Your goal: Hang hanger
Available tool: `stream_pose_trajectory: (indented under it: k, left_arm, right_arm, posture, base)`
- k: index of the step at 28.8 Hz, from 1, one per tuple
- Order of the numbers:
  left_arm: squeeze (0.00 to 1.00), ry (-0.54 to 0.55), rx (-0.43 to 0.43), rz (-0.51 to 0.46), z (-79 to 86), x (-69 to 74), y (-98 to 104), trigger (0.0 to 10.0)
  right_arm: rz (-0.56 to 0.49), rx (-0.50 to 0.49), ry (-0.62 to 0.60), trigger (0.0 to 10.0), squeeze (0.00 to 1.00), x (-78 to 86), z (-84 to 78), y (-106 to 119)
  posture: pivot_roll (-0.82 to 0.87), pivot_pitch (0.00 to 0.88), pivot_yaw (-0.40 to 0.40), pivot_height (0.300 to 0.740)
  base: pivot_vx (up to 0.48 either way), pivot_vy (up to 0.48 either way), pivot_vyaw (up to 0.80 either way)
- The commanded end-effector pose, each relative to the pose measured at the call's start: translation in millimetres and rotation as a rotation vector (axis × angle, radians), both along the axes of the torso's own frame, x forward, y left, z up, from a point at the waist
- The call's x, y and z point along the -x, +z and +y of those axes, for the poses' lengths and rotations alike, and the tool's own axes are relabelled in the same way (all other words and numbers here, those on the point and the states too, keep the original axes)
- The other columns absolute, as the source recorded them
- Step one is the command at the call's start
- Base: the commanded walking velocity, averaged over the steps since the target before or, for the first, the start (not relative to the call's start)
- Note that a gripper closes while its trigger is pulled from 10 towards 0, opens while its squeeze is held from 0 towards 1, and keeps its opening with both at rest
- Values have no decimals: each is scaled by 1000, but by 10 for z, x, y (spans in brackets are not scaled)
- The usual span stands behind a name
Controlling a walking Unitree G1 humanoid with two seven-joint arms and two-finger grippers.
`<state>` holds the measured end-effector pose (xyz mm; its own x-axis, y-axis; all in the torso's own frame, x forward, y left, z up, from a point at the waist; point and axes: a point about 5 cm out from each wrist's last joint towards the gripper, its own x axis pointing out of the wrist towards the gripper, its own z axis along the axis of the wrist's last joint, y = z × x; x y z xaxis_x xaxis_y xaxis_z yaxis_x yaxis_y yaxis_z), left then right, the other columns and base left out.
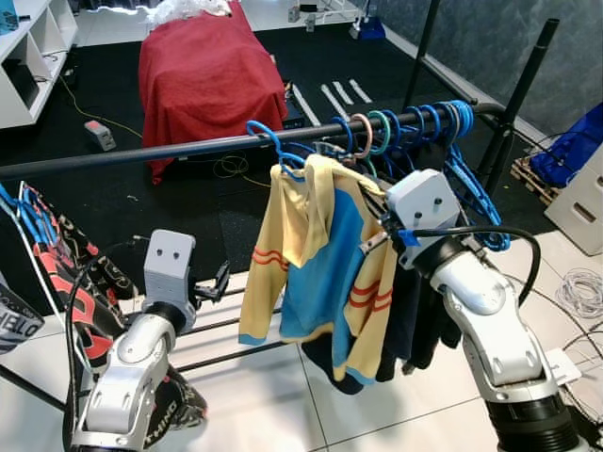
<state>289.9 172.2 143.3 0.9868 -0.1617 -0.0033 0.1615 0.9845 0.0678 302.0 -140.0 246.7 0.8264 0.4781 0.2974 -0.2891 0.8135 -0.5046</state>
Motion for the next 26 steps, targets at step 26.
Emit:
stream_pose_trajectory:
  k: [26]
  left_arm:
    - [0, -11, 10, 36, 10, 23, -56, 10000]
  right_arm:
    - [246, -243, 526, 0, 0, 440, 503, -126]
  posture:
    - [-65, 125, 51, 740]
  base:
    - [0, 0, 0]
